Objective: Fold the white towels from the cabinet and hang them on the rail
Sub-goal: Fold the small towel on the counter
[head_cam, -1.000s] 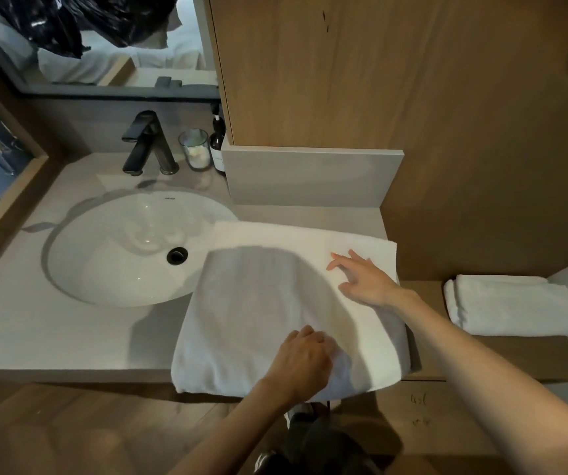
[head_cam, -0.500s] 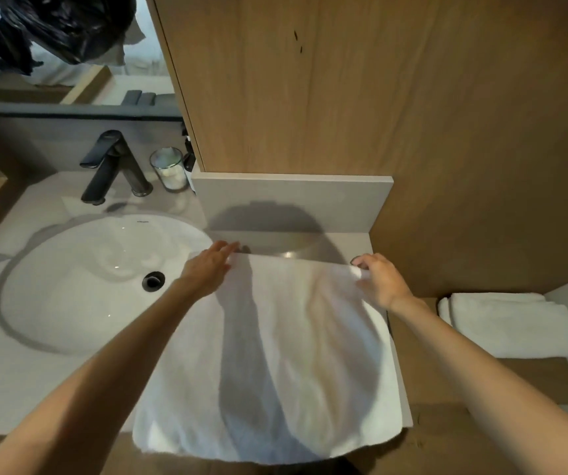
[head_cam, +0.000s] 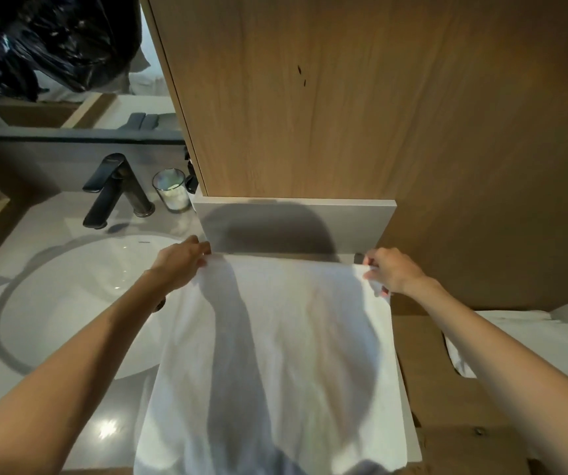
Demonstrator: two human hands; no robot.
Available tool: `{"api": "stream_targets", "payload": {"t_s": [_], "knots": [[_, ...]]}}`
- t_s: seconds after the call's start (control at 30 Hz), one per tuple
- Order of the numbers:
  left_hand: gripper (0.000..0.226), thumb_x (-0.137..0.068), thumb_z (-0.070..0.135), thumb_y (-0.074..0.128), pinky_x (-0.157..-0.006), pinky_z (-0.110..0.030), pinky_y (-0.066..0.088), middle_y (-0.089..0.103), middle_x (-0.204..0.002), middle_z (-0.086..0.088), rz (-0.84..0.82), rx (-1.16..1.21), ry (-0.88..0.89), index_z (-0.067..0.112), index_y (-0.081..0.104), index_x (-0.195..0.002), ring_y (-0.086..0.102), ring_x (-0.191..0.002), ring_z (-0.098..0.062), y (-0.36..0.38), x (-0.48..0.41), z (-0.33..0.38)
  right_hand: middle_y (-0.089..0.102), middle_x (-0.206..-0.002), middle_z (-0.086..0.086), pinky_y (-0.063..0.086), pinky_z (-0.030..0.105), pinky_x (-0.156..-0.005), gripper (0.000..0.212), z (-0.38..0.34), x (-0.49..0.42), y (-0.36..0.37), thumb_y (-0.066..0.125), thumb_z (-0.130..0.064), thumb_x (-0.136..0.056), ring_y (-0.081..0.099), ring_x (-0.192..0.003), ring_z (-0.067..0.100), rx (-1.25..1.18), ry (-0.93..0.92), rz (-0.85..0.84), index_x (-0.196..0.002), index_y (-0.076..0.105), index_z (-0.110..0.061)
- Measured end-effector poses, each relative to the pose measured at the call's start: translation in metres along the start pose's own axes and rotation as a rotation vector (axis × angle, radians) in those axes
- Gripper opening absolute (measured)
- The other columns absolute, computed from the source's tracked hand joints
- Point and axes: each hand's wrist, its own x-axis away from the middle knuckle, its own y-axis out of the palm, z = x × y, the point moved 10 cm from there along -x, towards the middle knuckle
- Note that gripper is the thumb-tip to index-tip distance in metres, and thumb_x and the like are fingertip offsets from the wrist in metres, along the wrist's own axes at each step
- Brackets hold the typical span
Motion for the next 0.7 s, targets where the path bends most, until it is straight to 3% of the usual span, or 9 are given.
{"api": "stream_targets", "payload": {"t_s": [0.07, 0.17, 0.27, 0.37, 0.53, 0.7], "knots": [[0.030, -0.096, 0.011, 0.053, -0.067, -0.036, 0.040, 0.051, -0.110, -0.015, 0.093, 0.038, 0.014, 0.013, 0.057, -0.125, 0.058, -0.091, -0.038, -0.020, 0.000, 0.001, 0.066, -0.086, 0.008, 0.058, 0.034, -0.071, 0.003, -0.004, -0.003, -0.018, 0.057, -0.014, -0.096, 0.068, -0.068, 0.017, -0.048, -0.001, 0.095, -0.098, 0.059, -0.015], [0.030, -0.093, 0.004, 0.053, -0.064, -0.040, 0.045, 0.051, -0.105, -0.015, 0.209, 0.108, 0.025, 0.010, 0.059, -0.122, 0.059, -0.079, -0.038, -0.041, 0.004, 0.002, 0.068, -0.086, 0.013, 0.056, 0.046, -0.081, 0.004, -0.006, -0.001, -0.040, 0.057, -0.011, -0.094, 0.068, -0.080, 0.028, -0.075, -0.022, 0.234, -0.096, 0.059, -0.013], [0.029, -0.089, -0.004, 0.054, -0.060, -0.041, 0.048, 0.051, -0.102, -0.014, 0.319, 0.143, 0.062, 0.009, 0.061, -0.114, 0.059, -0.071, -0.035, -0.053, 0.017, 0.003, 0.070, -0.090, 0.015, 0.055, 0.045, -0.077, 0.005, -0.009, 0.015, -0.054, 0.058, -0.009, -0.093, 0.066, -0.087, 0.034, -0.074, -0.078, 0.364, -0.098, 0.059, -0.011], [0.023, -0.087, -0.006, 0.056, -0.052, -0.043, 0.051, 0.050, -0.100, -0.010, 0.418, 0.131, 0.084, 0.011, 0.060, -0.103, 0.058, -0.065, -0.034, -0.061, 0.036, 0.004, 0.070, -0.088, 0.013, 0.056, 0.043, -0.070, 0.004, -0.012, 0.042, -0.060, 0.058, -0.010, -0.094, 0.066, -0.080, 0.031, -0.101, -0.123, 0.479, -0.097, 0.059, -0.012], [0.009, -0.091, 0.004, 0.060, -0.043, -0.031, 0.043, 0.055, -0.097, -0.007, 0.579, 0.149, 0.081, 0.011, 0.063, -0.096, 0.055, -0.057, -0.030, -0.066, 0.095, 0.013, 0.065, -0.076, 0.002, 0.053, 0.041, -0.059, 0.006, -0.009, 0.097, -0.044, 0.058, -0.010, -0.092, 0.062, -0.067, 0.021, -0.179, -0.144, 0.574, -0.091, 0.058, -0.016], [0.014, -0.091, 0.005, 0.060, -0.041, -0.035, 0.045, 0.056, -0.101, -0.003, 0.564, 0.239, 0.028, 0.015, 0.061, -0.100, 0.055, -0.054, -0.033, -0.035, 0.148, 0.011, 0.061, -0.080, -0.005, 0.051, 0.035, -0.055, 0.010, -0.002, 0.147, -0.005, 0.061, -0.008, -0.090, 0.059, -0.067, 0.010, -0.208, -0.126, 0.604, -0.089, 0.057, -0.017]]}}
